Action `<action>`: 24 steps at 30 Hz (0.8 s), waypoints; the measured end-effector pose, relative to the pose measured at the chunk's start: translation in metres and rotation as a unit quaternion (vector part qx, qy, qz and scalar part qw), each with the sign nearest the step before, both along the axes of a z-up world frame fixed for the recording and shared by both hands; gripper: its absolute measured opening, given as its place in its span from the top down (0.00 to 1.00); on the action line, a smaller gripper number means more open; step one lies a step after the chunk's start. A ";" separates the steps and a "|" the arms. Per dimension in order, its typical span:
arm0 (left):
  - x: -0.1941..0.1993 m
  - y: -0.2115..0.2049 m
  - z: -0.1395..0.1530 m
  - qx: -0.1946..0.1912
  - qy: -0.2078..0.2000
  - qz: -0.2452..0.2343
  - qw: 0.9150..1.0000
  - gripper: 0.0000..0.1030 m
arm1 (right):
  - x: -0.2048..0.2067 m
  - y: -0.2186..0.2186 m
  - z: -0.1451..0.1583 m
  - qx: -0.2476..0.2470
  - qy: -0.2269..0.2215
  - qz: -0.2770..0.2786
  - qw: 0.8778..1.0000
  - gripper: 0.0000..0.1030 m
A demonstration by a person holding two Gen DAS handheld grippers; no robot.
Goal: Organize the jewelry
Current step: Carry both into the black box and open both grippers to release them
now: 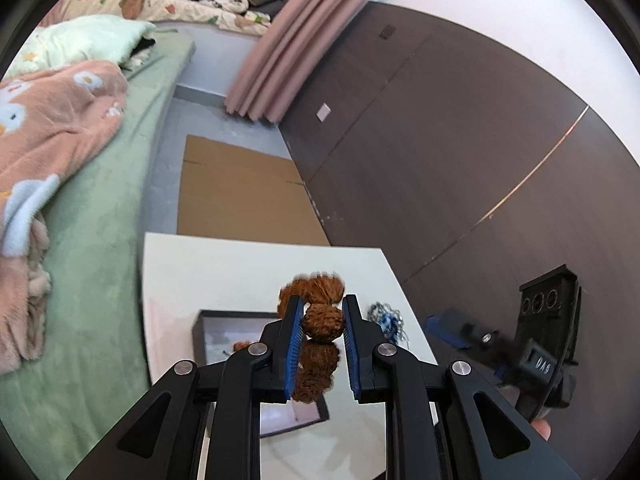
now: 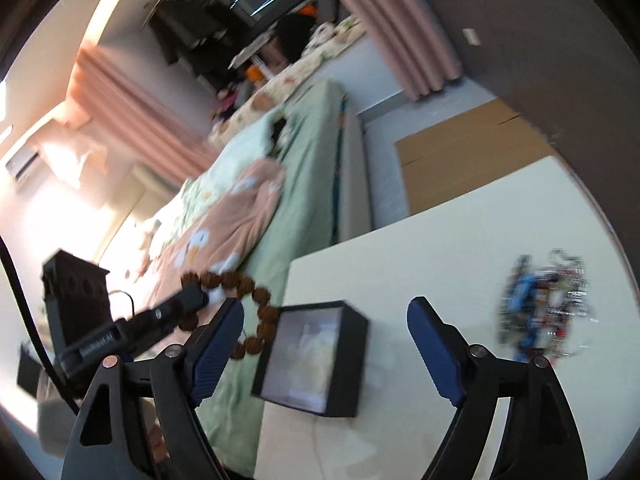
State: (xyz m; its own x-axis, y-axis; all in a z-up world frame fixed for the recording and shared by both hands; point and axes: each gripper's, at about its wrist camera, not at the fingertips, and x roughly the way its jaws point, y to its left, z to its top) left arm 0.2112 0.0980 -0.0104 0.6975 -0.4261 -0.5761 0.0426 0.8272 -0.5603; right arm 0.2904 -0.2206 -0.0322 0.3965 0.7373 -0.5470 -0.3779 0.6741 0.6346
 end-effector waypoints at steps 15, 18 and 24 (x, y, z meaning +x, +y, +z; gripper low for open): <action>0.011 -0.038 0.003 0.044 -0.018 0.023 0.999 0.06 | 0.005 -0.087 0.023 -0.021 -0.011 -0.099 0.995 0.18; 0.019 -0.061 0.000 0.063 -0.019 -0.002 0.998 0.06 | 0.005 -0.102 0.018 -0.033 0.000 -0.116 0.993 0.18; 0.026 -0.107 -0.013 0.100 -0.014 -0.051 0.994 0.06 | 0.007 -0.128 0.003 -0.068 0.028 -0.136 0.988 0.18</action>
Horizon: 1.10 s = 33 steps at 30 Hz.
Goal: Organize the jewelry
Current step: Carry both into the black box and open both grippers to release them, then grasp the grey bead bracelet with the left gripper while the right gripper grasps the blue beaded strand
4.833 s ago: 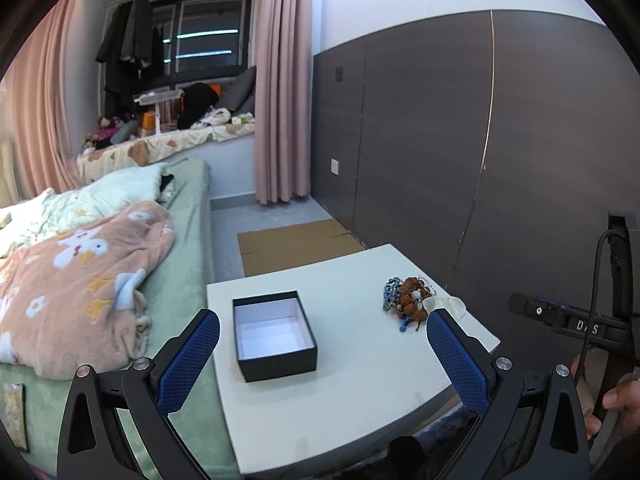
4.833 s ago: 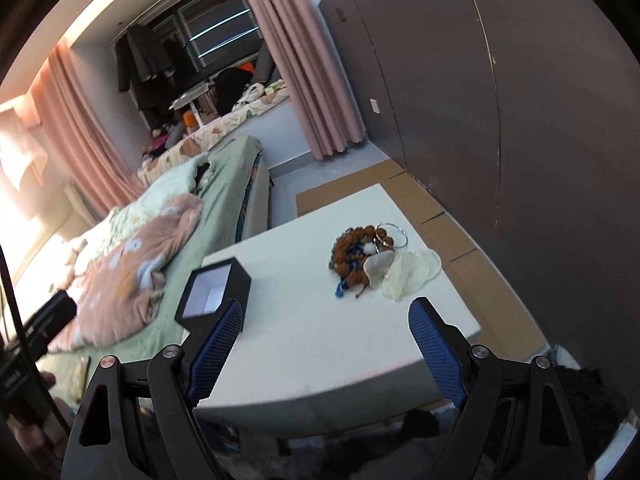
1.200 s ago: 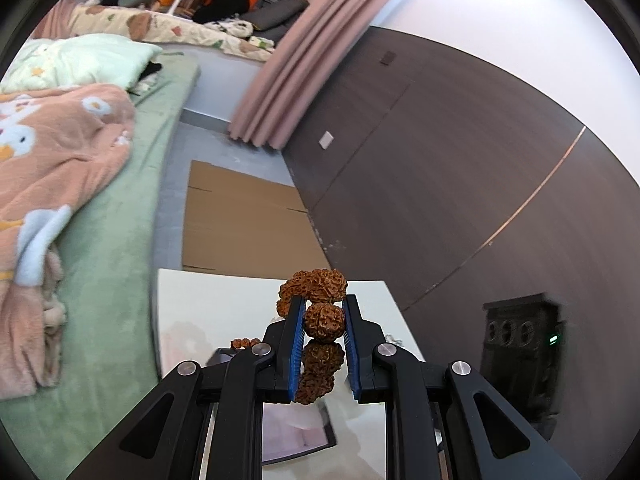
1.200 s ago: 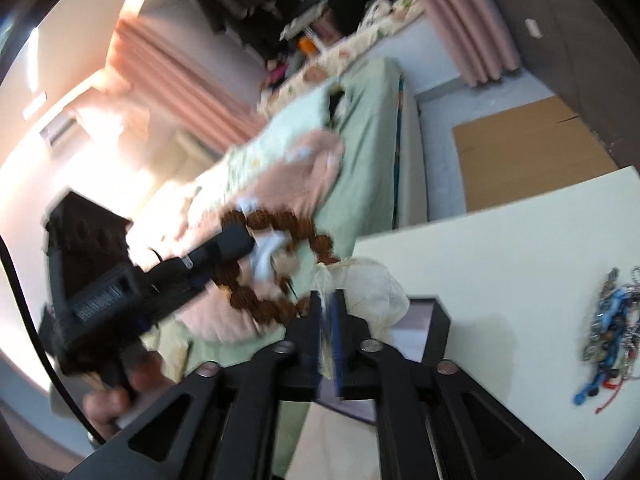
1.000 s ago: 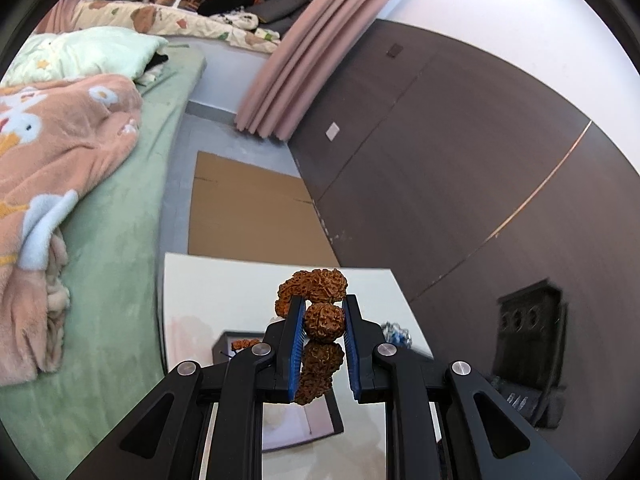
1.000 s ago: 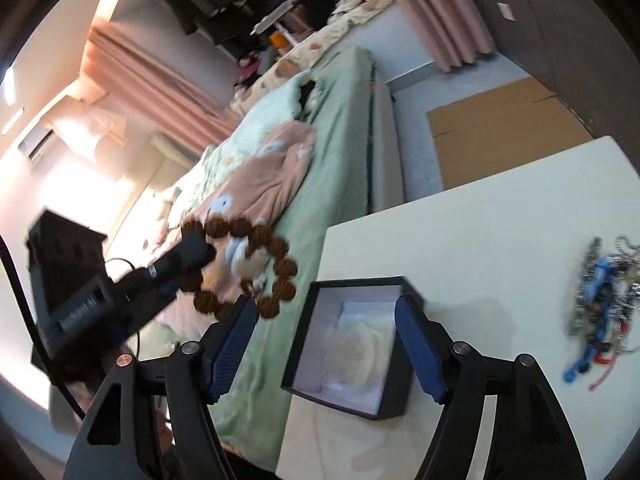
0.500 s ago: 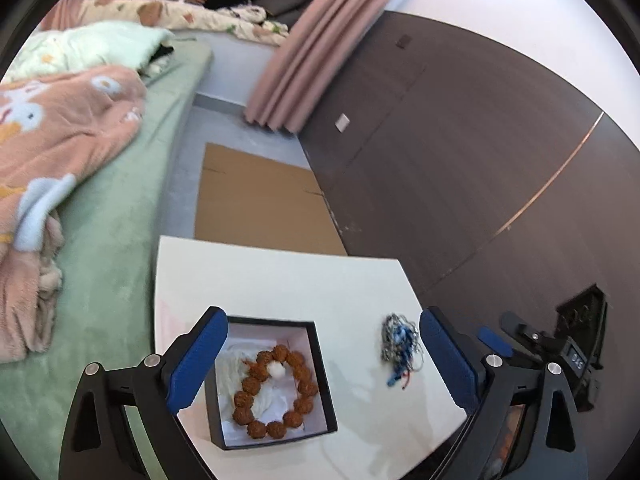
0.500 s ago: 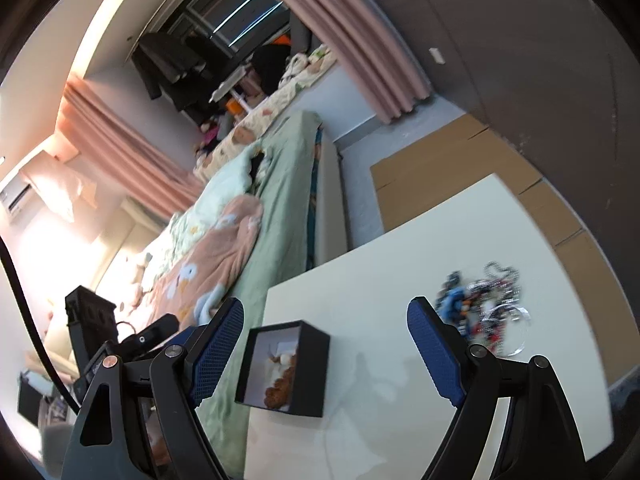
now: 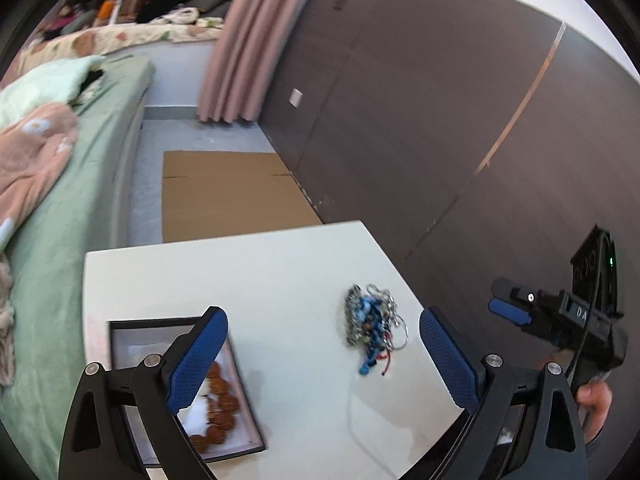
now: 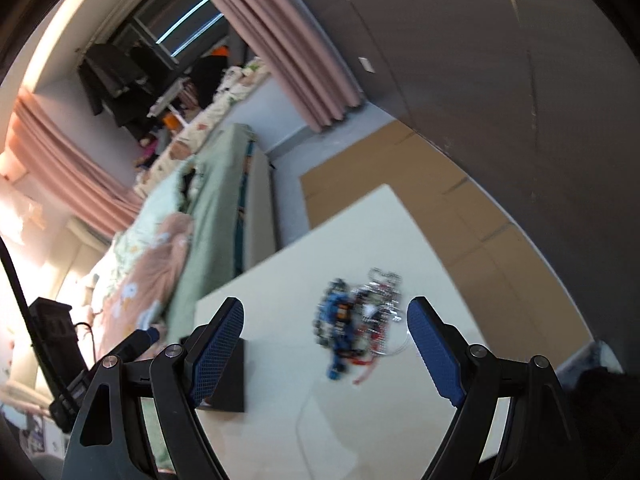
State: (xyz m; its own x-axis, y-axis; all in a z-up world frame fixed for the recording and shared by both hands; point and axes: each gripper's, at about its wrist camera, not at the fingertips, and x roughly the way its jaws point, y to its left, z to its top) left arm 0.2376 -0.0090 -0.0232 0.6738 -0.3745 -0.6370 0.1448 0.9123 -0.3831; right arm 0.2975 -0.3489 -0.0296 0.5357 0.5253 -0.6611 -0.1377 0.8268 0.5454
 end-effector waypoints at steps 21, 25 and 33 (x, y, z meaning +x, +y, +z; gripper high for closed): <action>0.048 -0.080 -0.072 0.019 0.079 -0.041 0.996 0.54 | 0.021 -0.044 -0.055 0.046 0.115 -0.029 0.992 0.18; 0.056 -0.085 -0.084 0.024 0.088 -0.036 0.995 0.55 | 0.022 -0.040 -0.058 0.061 0.125 -0.020 0.990 0.18; 0.063 -0.089 -0.109 0.029 0.111 -0.044 0.992 0.81 | 0.026 -0.033 -0.064 0.062 0.134 -0.013 0.989 0.18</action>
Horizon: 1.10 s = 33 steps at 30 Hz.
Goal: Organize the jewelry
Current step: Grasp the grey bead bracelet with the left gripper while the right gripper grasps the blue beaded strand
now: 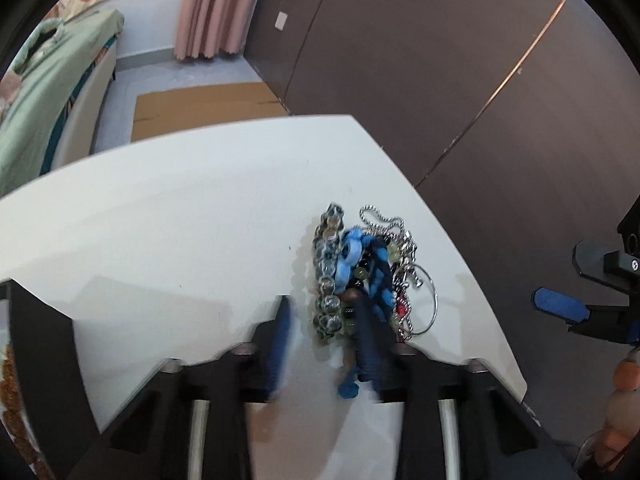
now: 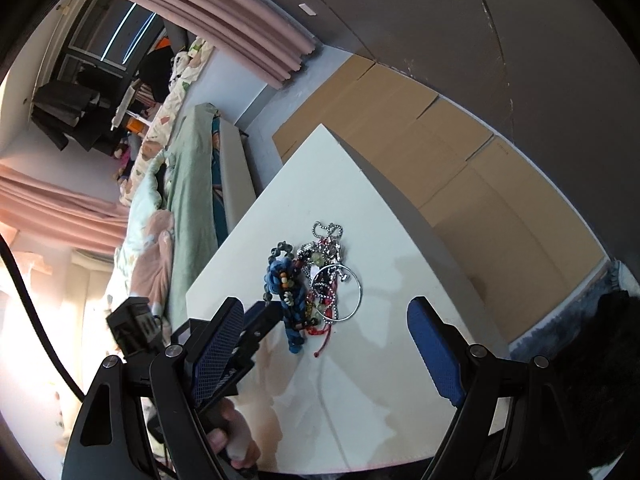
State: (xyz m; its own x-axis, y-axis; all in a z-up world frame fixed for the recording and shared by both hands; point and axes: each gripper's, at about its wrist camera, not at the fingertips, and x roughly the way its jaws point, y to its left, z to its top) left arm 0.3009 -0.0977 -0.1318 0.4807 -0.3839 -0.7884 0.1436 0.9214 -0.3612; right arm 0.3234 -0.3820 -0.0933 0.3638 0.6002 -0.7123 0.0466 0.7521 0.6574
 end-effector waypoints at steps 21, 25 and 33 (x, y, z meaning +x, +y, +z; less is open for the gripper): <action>-0.025 0.030 0.051 -0.074 -0.044 0.019 0.996 0.91 | 0.027 0.074 -0.036 0.012 0.040 0.050 0.998 0.49; -0.028 0.046 0.064 -0.084 -0.055 0.035 0.994 0.91 | 0.030 0.085 -0.039 0.005 0.040 0.056 0.998 0.49; -0.034 0.076 0.085 -0.095 -0.078 0.066 0.990 0.91 | 0.029 0.104 -0.037 0.004 0.033 0.073 0.997 0.50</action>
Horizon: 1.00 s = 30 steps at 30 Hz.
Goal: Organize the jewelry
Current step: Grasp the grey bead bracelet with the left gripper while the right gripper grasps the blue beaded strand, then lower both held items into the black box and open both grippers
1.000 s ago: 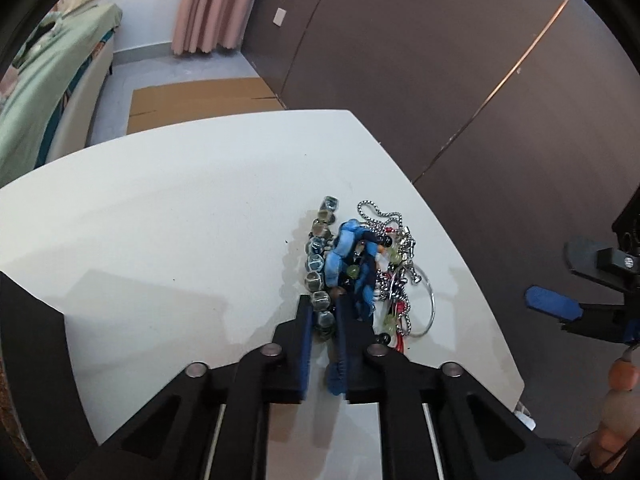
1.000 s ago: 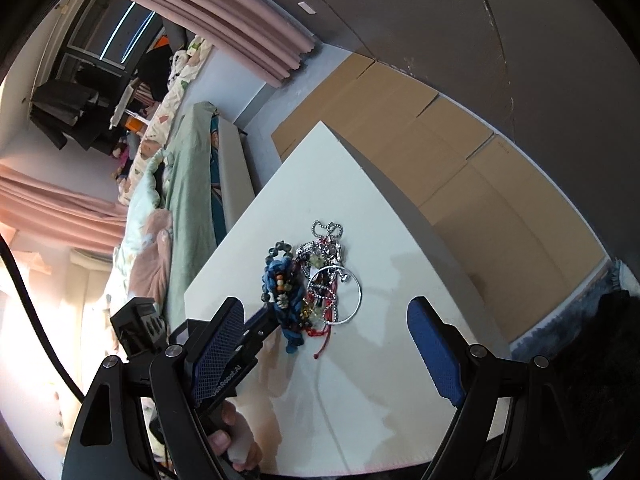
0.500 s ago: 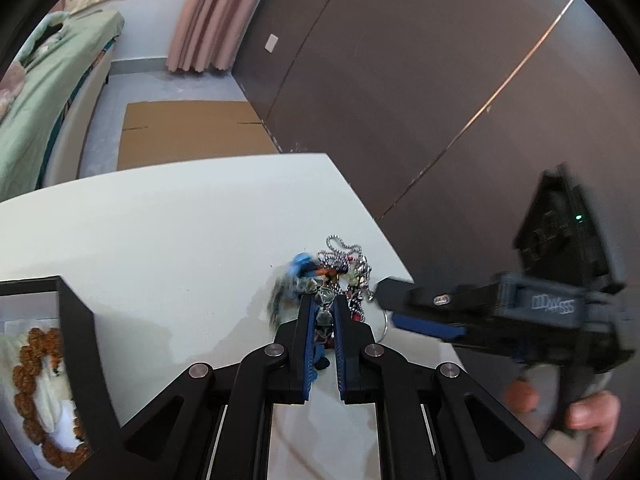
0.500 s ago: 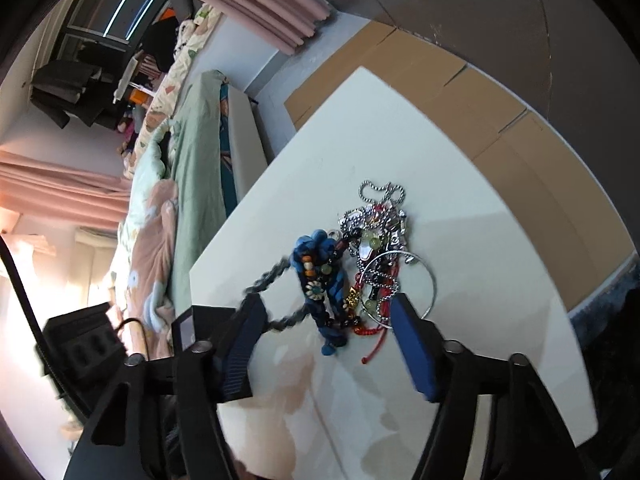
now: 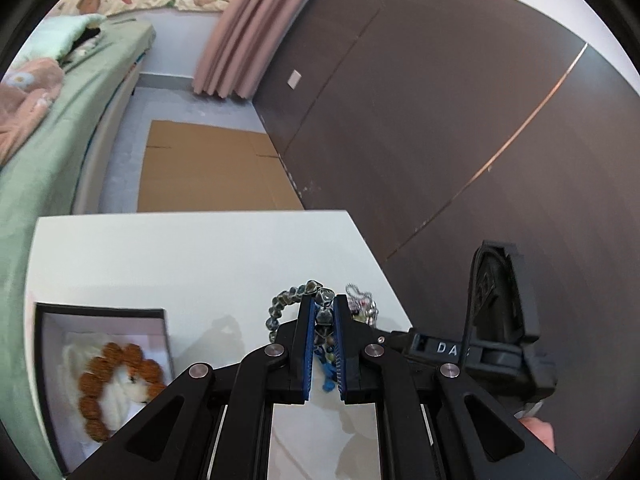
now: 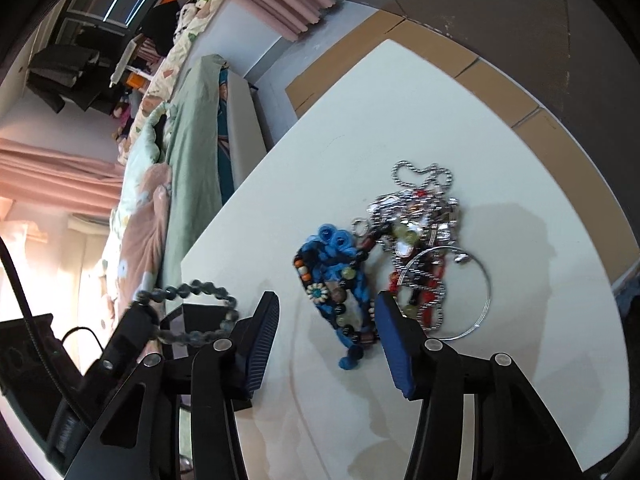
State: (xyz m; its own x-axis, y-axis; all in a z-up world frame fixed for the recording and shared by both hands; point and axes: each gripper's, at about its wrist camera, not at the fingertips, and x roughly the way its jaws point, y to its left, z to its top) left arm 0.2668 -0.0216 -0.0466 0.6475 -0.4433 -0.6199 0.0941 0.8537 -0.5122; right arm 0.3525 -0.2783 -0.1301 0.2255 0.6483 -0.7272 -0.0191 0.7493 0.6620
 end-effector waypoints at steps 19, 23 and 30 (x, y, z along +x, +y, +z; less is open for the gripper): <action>-0.028 0.070 0.030 -0.015 -0.032 0.072 0.997 0.91 | 0.009 0.062 0.008 -0.166 -0.062 0.037 0.983 0.59; -0.040 0.075 0.023 -0.008 -0.023 0.079 0.997 0.91 | 0.007 0.069 0.008 -0.217 -0.076 0.046 0.972 0.86; -0.052 0.081 0.012 -0.007 -0.006 0.087 0.996 0.91 | 0.004 0.045 0.020 -0.137 -0.080 0.019 0.987 0.87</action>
